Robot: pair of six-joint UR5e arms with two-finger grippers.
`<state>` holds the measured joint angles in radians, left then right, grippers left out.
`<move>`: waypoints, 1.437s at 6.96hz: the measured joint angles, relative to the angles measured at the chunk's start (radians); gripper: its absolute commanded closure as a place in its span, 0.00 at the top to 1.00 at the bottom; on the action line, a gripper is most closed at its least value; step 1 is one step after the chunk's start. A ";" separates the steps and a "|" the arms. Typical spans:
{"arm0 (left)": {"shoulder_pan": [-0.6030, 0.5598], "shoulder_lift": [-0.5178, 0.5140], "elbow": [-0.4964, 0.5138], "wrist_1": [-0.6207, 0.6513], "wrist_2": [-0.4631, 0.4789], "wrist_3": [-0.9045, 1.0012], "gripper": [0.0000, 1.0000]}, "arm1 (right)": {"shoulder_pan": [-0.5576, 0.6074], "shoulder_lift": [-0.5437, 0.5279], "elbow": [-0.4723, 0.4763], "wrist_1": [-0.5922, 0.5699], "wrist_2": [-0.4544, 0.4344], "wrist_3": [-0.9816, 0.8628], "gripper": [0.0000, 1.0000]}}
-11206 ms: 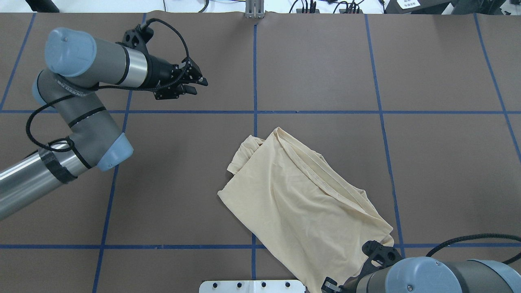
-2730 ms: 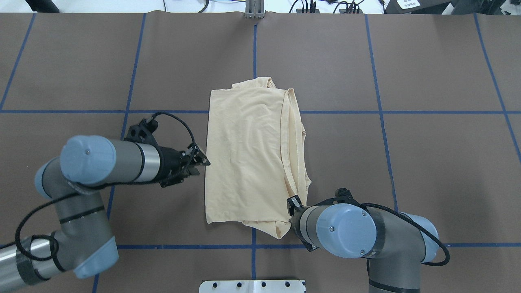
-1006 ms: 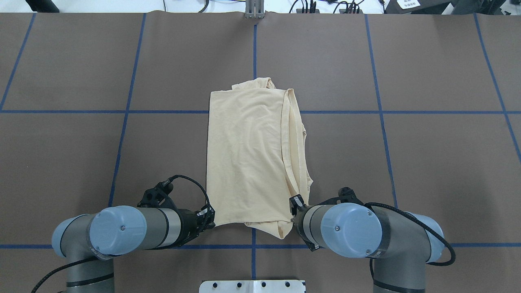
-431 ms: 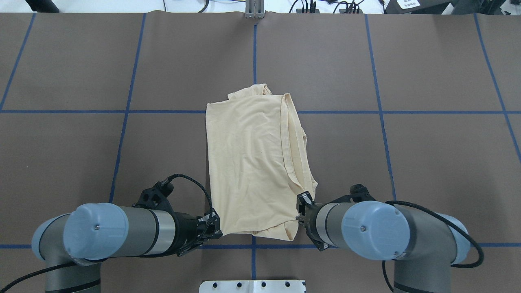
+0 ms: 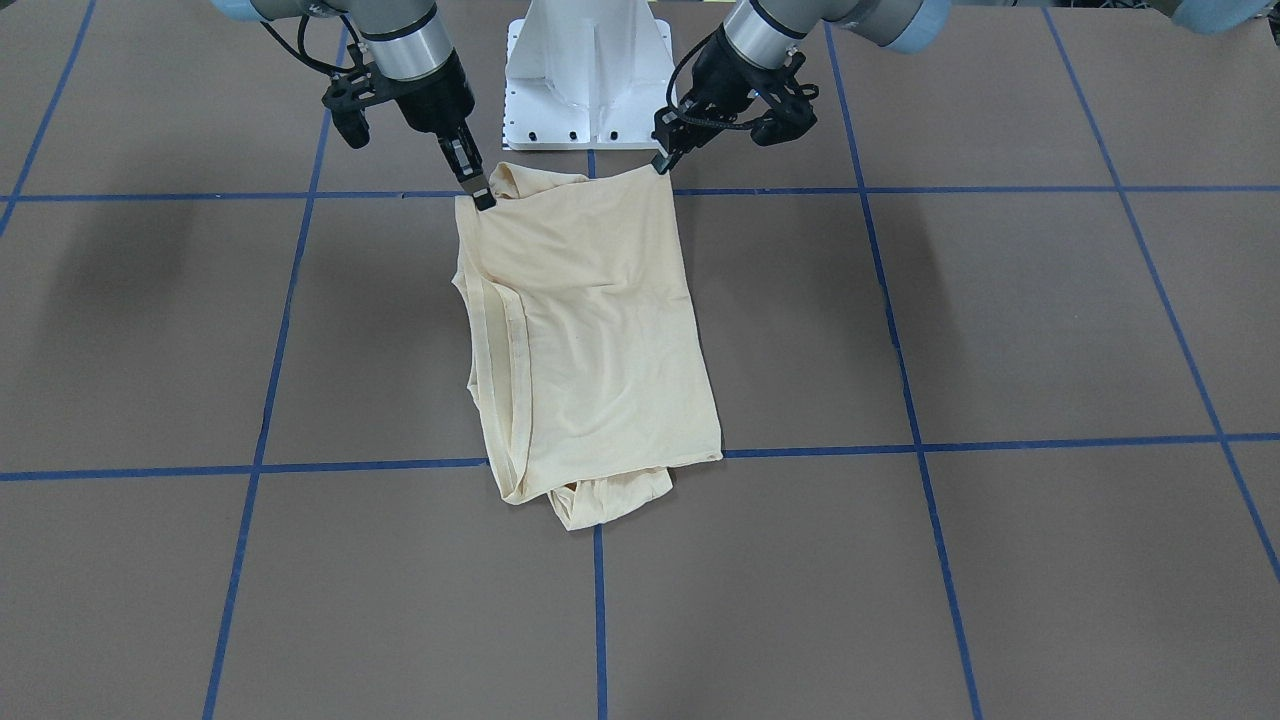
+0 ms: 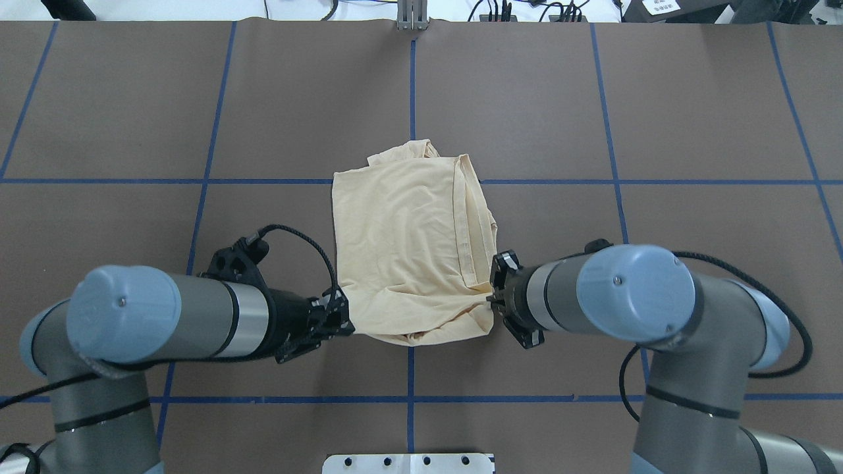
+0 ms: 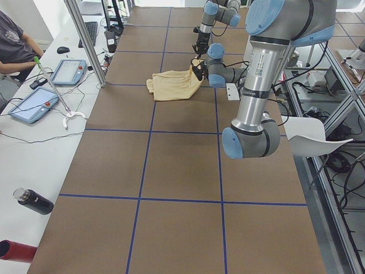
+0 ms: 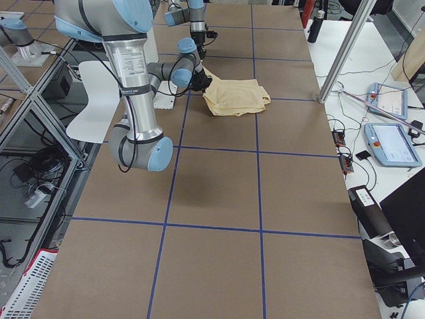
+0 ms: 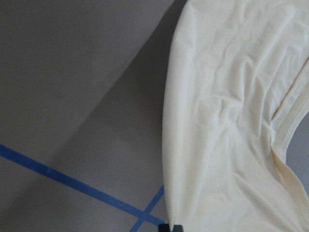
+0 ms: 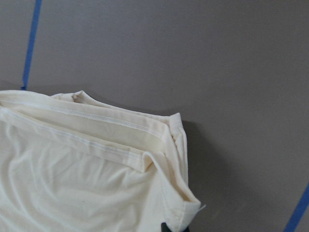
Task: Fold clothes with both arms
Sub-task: 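Lift the near edge with both grippers and fold it toward the far edge, then open both grippers and release the folded shirt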
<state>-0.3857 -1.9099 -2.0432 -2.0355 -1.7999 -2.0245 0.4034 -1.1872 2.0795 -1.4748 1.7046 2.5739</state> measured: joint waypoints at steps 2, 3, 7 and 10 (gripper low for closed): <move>-0.113 -0.067 0.102 -0.007 -0.053 0.081 0.00 | 0.108 0.112 -0.134 -0.011 0.052 -0.065 0.00; -0.162 -0.101 0.165 -0.013 -0.061 0.119 0.00 | 0.147 0.154 -0.200 -0.010 0.061 -0.104 0.00; -0.306 -0.230 0.463 -0.131 -0.071 0.222 0.00 | 0.256 0.372 -0.578 0.035 0.143 -0.266 0.00; -0.350 -0.294 0.692 -0.287 -0.066 0.278 1.00 | 0.327 0.519 -0.898 0.185 0.173 -0.409 1.00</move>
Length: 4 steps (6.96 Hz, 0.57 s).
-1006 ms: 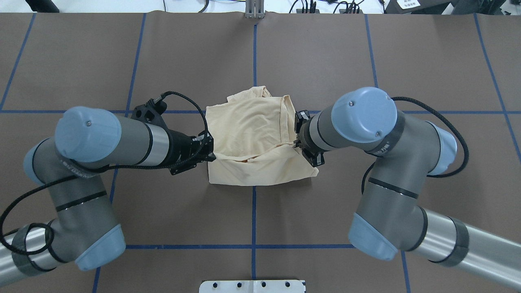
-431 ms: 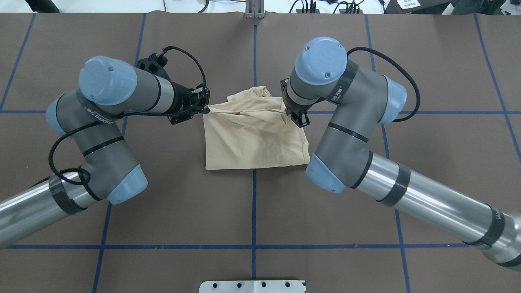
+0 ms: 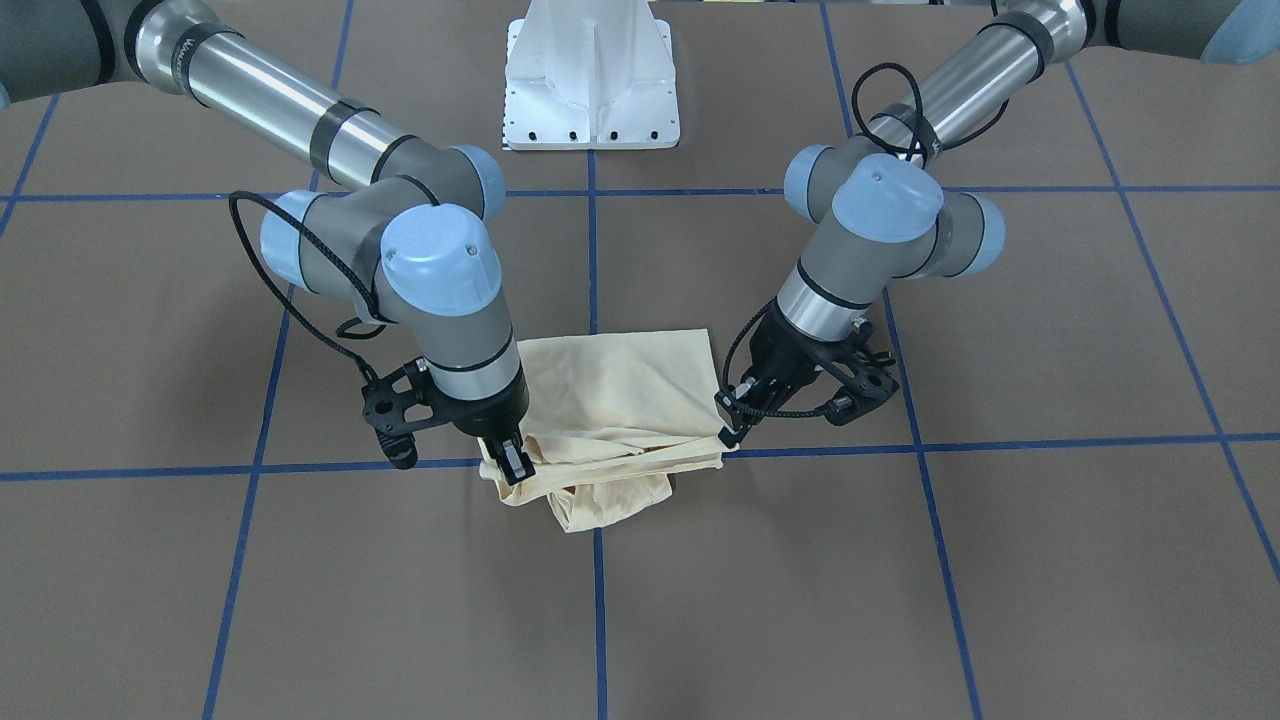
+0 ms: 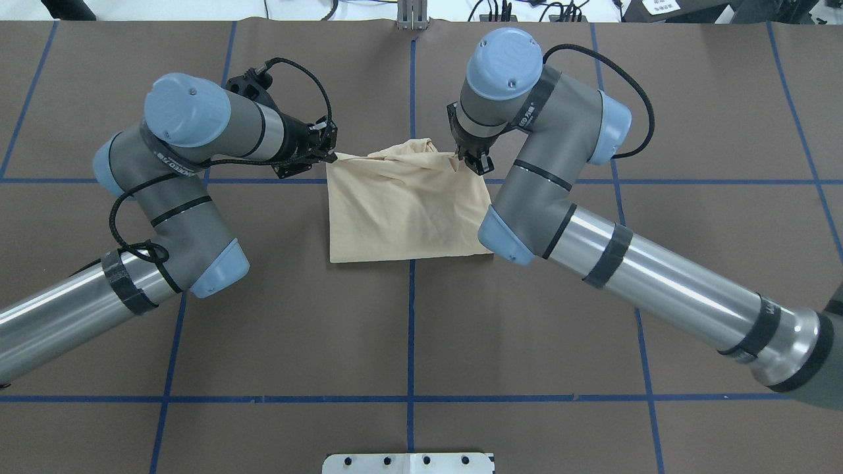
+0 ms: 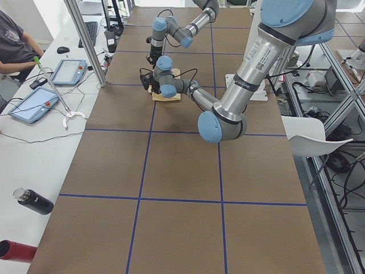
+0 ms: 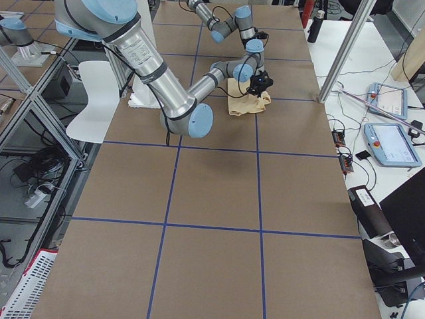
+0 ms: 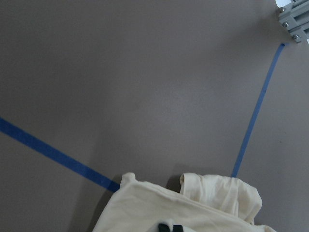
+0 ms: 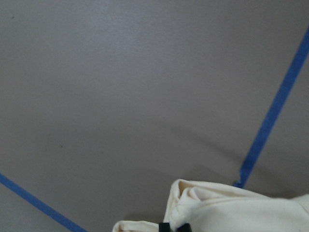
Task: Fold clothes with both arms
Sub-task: 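Open both grippers and release the folded shirt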
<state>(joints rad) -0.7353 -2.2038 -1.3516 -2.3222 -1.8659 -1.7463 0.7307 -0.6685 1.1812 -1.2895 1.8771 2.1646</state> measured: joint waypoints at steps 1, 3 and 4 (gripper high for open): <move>-0.014 -0.007 0.047 -0.039 0.003 0.033 1.00 | 0.017 0.043 -0.093 0.066 0.002 -0.058 1.00; -0.040 -0.010 0.073 -0.062 0.004 0.075 1.00 | 0.085 0.063 -0.158 0.125 0.045 -0.153 1.00; -0.050 -0.010 0.075 -0.065 0.002 0.103 1.00 | 0.109 0.051 -0.162 0.128 0.063 -0.202 1.00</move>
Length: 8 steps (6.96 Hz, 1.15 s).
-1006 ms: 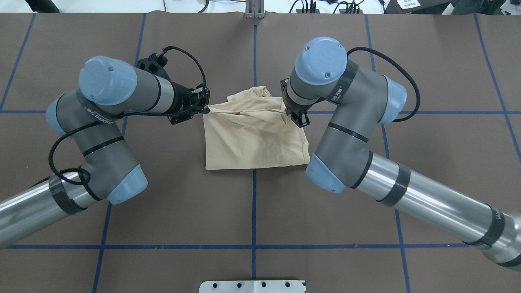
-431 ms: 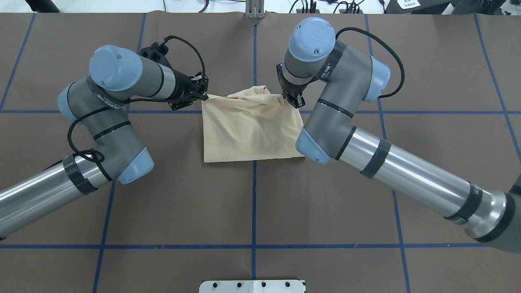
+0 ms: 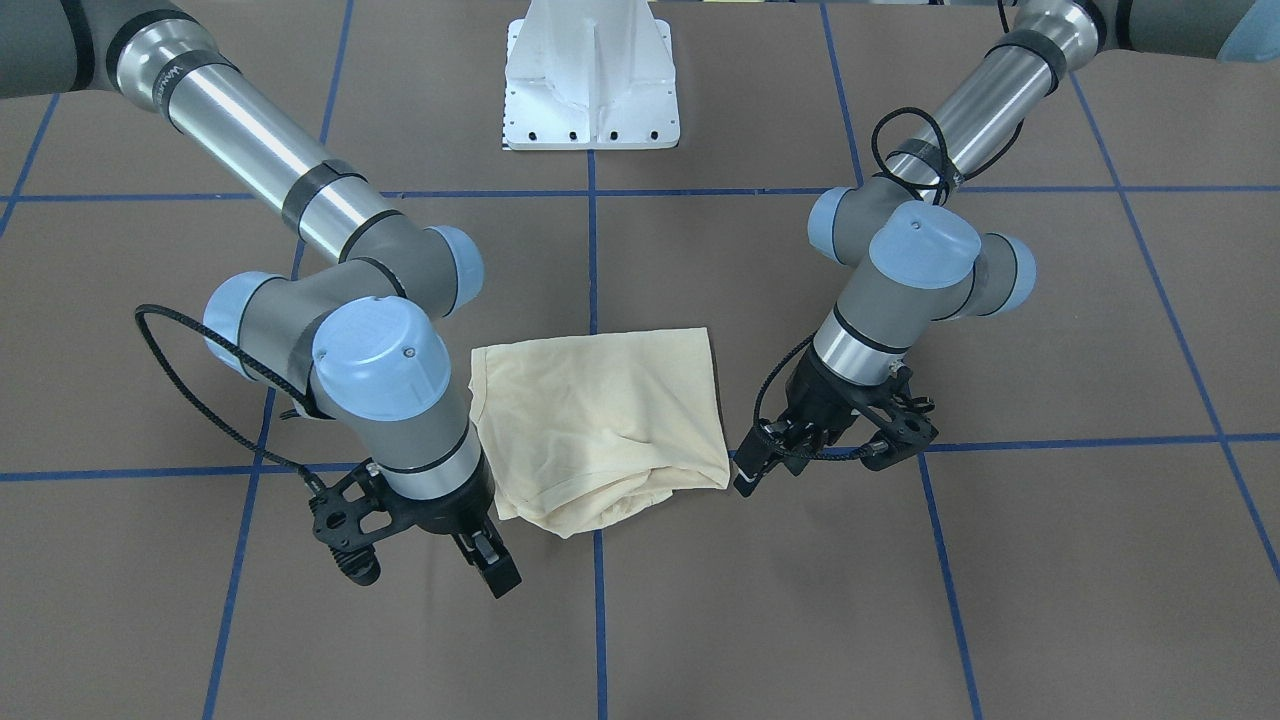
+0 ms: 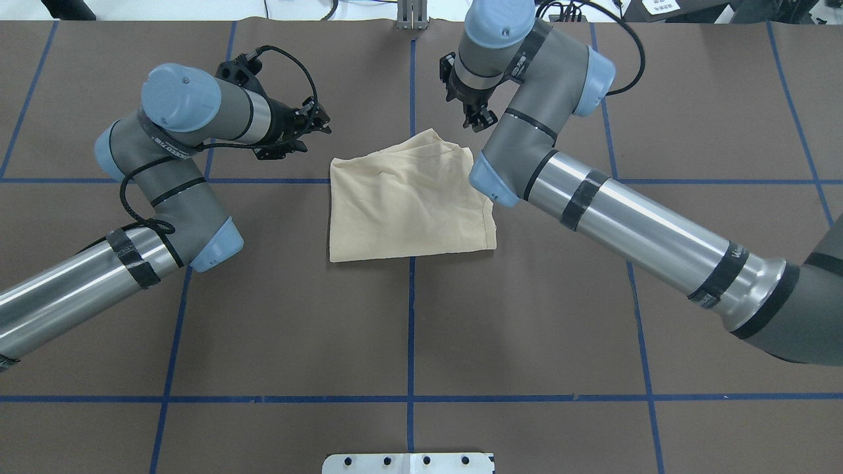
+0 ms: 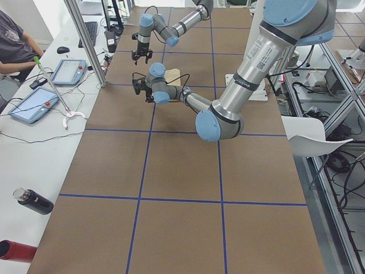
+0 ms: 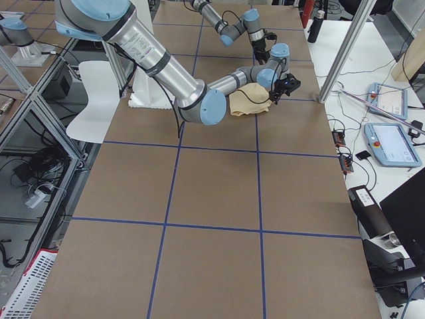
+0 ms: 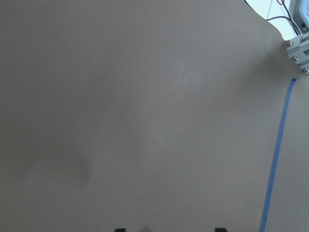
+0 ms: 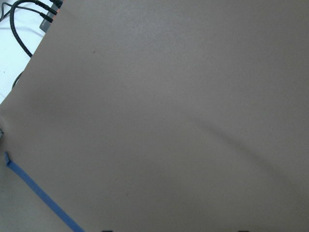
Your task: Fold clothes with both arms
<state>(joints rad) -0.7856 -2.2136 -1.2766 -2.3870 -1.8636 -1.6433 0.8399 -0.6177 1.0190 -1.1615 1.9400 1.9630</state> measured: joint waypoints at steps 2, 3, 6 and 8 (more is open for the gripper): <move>-0.034 0.022 -0.013 0.004 -0.035 0.159 1.00 | 0.038 -0.092 0.058 -0.002 0.033 -0.157 1.00; -0.063 0.075 -0.055 0.008 -0.070 0.299 1.00 | 0.086 -0.182 0.126 -0.002 0.083 -0.299 1.00; -0.208 0.374 -0.284 0.025 -0.176 0.790 1.00 | 0.313 -0.491 0.310 -0.001 0.297 -0.884 1.00; -0.353 0.541 -0.338 0.027 -0.299 1.107 1.00 | 0.468 -0.622 0.326 -0.009 0.398 -1.271 1.00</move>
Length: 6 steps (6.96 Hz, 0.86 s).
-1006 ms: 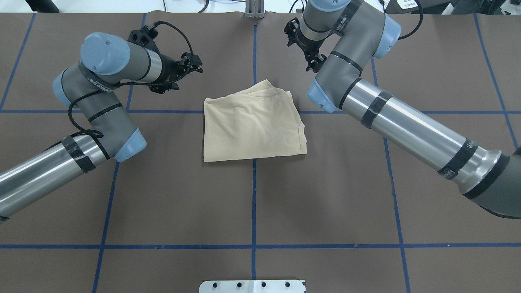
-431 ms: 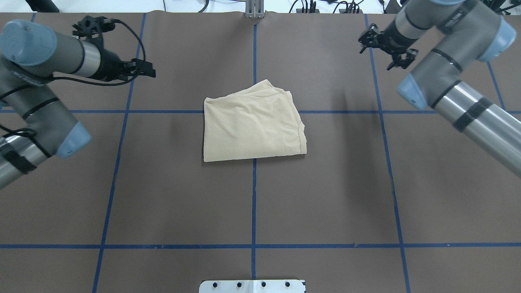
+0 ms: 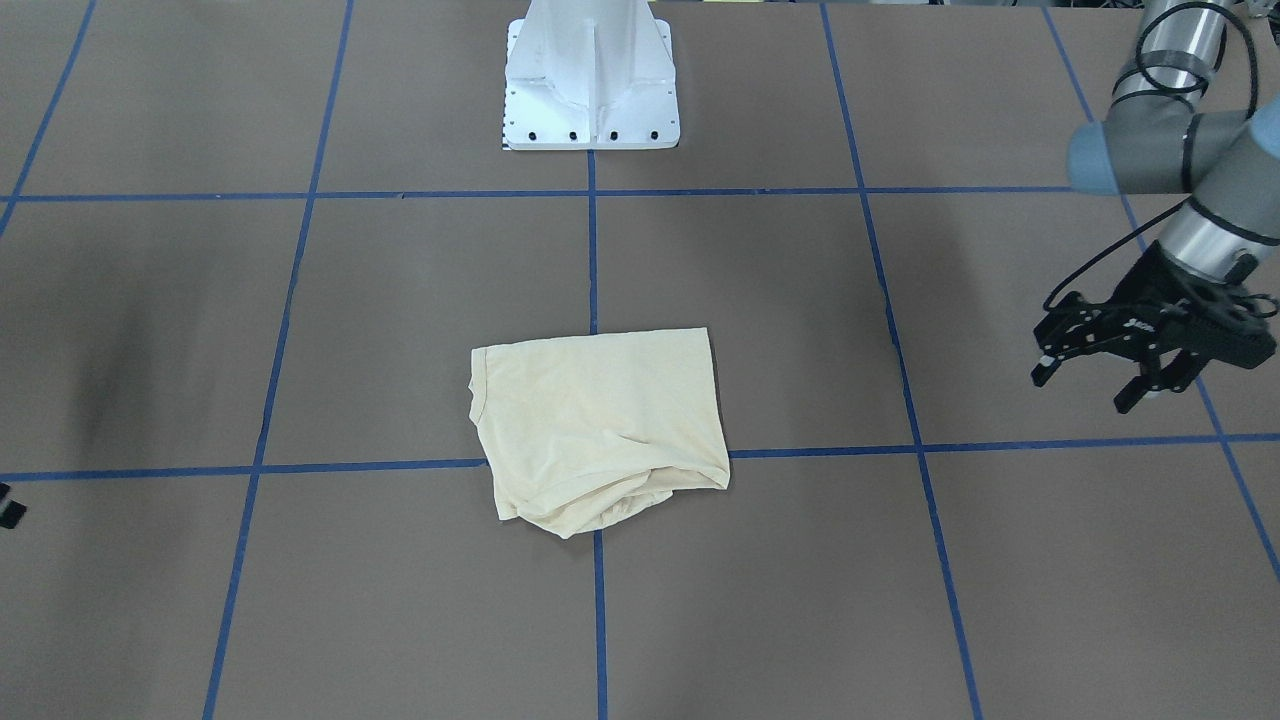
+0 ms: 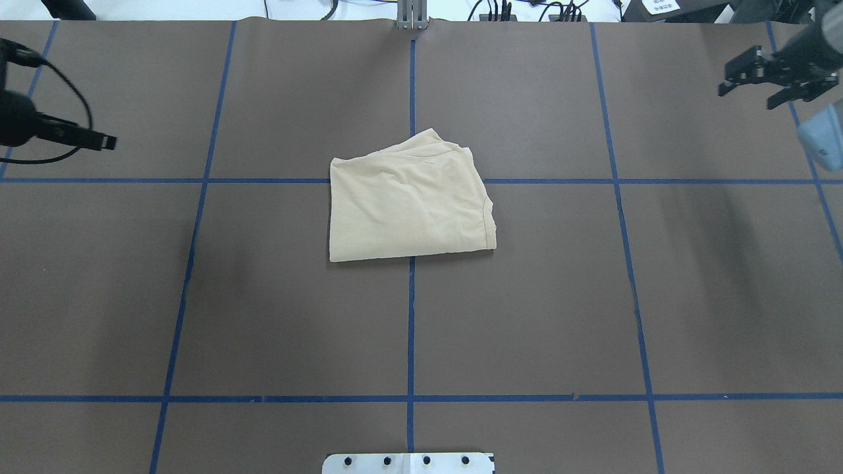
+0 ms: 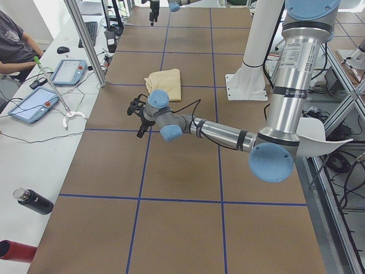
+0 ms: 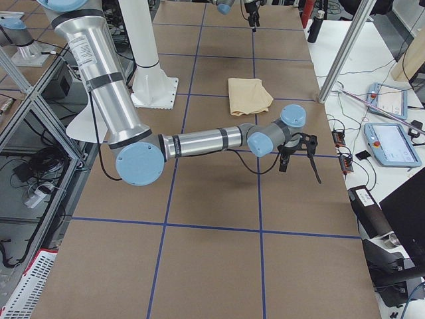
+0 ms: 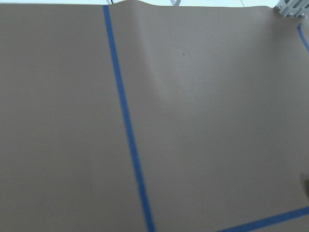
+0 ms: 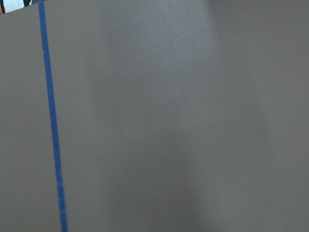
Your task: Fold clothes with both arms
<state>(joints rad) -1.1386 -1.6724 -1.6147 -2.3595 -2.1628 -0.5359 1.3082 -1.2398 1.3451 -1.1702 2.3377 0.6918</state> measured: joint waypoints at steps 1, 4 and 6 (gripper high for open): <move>-0.089 0.056 0.001 0.013 -0.075 0.140 1.00 | 0.055 -0.046 0.001 -0.035 0.018 -0.180 1.00; -0.311 0.119 0.011 0.197 -0.183 0.558 1.00 | 0.184 -0.073 0.003 -0.316 0.021 -0.673 1.00; -0.346 0.118 0.018 0.295 -0.185 0.614 1.00 | 0.207 -0.072 0.011 -0.396 0.013 -0.771 1.00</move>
<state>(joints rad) -1.4844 -1.5548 -1.5971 -2.0650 -2.3477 0.0779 1.5149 -1.3120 1.3565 -1.5657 2.3511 -0.0796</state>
